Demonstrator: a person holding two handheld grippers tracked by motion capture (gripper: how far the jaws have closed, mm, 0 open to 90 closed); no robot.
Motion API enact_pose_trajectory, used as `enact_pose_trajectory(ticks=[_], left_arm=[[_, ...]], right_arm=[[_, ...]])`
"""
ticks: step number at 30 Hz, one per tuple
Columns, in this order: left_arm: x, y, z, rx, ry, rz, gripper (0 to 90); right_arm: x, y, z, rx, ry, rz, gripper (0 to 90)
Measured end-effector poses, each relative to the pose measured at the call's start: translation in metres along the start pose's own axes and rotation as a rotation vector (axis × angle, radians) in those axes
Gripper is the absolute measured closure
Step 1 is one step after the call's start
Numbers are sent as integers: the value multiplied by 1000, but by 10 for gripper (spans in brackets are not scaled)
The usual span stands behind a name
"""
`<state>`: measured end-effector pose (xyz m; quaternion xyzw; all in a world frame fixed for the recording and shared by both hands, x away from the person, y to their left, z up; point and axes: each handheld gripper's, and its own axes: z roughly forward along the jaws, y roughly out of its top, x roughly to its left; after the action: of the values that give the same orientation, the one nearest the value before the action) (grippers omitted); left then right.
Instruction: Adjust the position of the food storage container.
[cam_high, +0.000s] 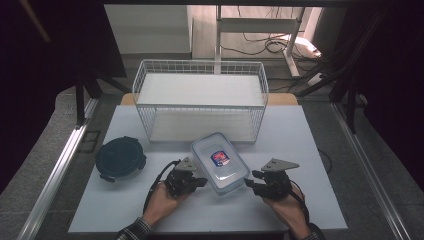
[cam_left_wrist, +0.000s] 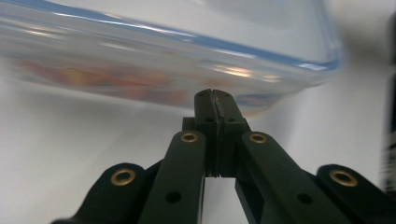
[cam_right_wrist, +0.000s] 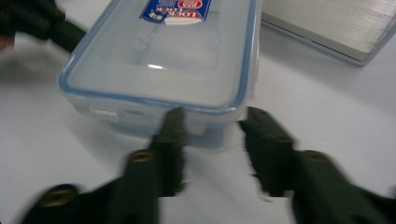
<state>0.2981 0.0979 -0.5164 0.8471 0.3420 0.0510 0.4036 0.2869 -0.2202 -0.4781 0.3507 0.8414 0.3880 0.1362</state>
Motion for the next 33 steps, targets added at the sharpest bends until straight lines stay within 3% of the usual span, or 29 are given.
enact_pose_trajectory(ticks=[1, 2, 4, 7, 10, 13, 14, 16, 18, 24, 26, 28, 33], left_arm=[[8, 0, -4, -14, 20, -17, 900], [21, 2, -10, -46, 47, -57, 900], [41, 10, -14, -90, 88, -93, 900], [67, 24, -8, -83, 182, -91, 900], [95, 39, 6, -76, 196, -126, 900], [106, 49, 18, -60, 128, -116, 900], [106, 50, 22, -60, 98, -113, 900], [103, 52, 26, -37, 111, -96, 900], [101, 49, 24, -37, 87, -119, 900], [78, 30, 14, -12, 93, -146, 900], [70, 22, 9, -5, 109, -152, 900], [63, 11, 0, -16, 102, -190, 900], [46, -11, -23, 0, 116, -236, 900]], right_arm=[[-2, -1, -2, 7, 6, -6, 743], [-3, -1, -2, 12, 12, 0, 785], [-6, -2, -2, 32, 31, 11, 893], [-4, -3, 1, 73, 27, 8, 895], [-1, -5, 6, 103, 38, 1, 895], [0, -6, 13, 111, 40, 3, 895], [-1, -6, 14, 111, 38, 11, 895], [-4, -6, 15, 113, 36, 25, 895], [-8, -6, 14, 114, 22, 39, 895], [-24, -4, 19, 123, -37, 68, 896], [-30, -2, 21, 116, -22, 86, 896], [-34, 1, 25, 112, -10, 86, 897], [-40, 8, 42, 117, 30, 87, 896]])
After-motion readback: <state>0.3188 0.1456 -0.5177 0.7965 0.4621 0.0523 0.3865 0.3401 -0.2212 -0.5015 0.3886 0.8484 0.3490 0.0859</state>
